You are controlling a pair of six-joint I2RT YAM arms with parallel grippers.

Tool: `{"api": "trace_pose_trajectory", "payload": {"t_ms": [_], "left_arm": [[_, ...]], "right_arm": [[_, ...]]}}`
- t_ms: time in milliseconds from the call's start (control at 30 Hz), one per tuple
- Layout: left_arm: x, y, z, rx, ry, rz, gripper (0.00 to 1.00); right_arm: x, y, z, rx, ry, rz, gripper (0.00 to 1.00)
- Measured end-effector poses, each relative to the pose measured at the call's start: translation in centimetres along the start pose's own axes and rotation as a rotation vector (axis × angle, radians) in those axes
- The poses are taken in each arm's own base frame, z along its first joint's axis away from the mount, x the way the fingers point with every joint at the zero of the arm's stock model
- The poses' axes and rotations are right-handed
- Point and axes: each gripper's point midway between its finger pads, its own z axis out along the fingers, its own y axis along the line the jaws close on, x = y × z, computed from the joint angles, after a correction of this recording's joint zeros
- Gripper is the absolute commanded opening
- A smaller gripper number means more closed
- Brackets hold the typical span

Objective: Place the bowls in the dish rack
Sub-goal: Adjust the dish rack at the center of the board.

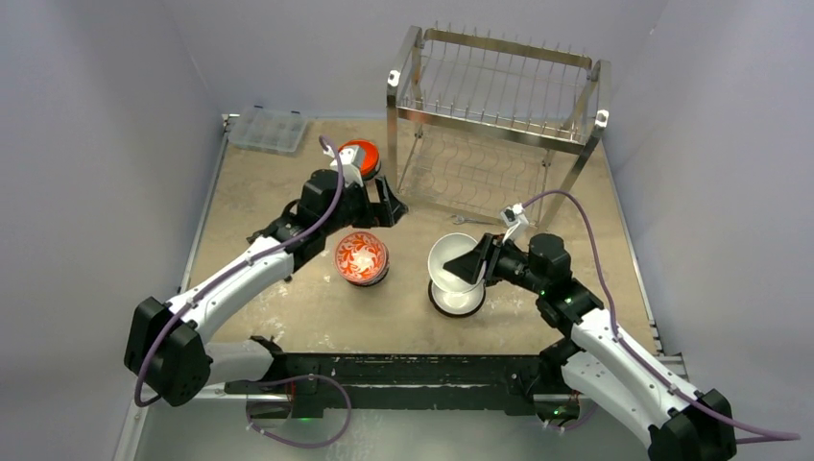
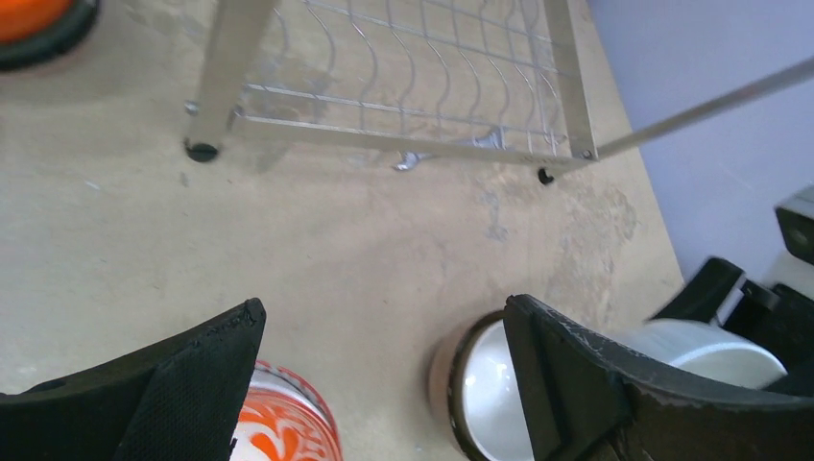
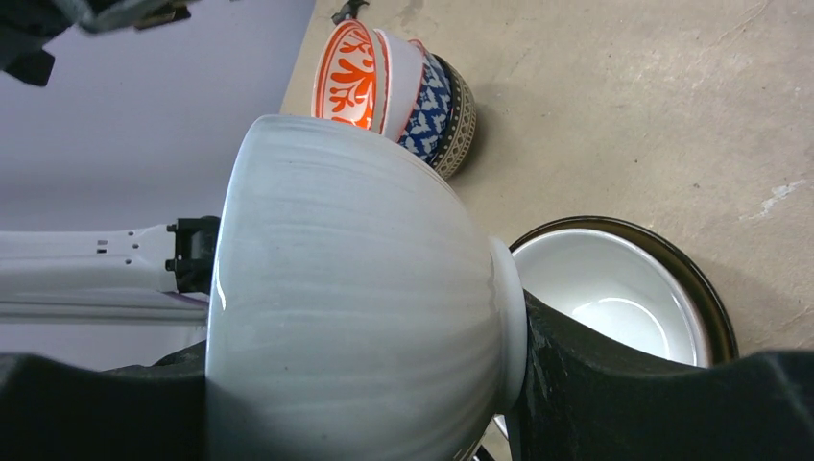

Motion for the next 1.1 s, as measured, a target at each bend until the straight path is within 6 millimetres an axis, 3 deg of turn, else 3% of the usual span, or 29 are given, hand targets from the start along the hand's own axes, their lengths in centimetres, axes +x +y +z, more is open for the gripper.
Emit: {"api": "trace_pose_trajectory", "payload": {"t_ms": [300, 500, 700, 933, 1100], "left_arm": [[-7.0, 3.5, 3.3, -0.077, -0.159, 0.107, 0.89], [-9.2, 4.9, 6.4, -0.100, -0.246, 0.216, 0.84], [-10.9, 4.9, 9.5, -0.069, -0.315, 0.303, 0.77], [-11.7, 3.4, 11.0, 0.029, -0.369, 0.349, 0.47], [-11.9, 2.5, 10.7, 0.069, -0.385, 0.322, 0.17]], "right_arm": [[0.0, -0.1, -0.2, 0.010, 0.005, -0.028, 0.00], [0.3, -0.5, -0.2, 0.021, 0.017, -0.035, 0.00], [0.1, -0.2, -0.3, 0.017, 0.014, -0.046, 0.00], [-0.4, 0.2, -0.4, 0.015, 0.008, -0.070, 0.00], [-0.8, 0.1, -0.6, 0.040, 0.000, -0.090, 0.00]]}}
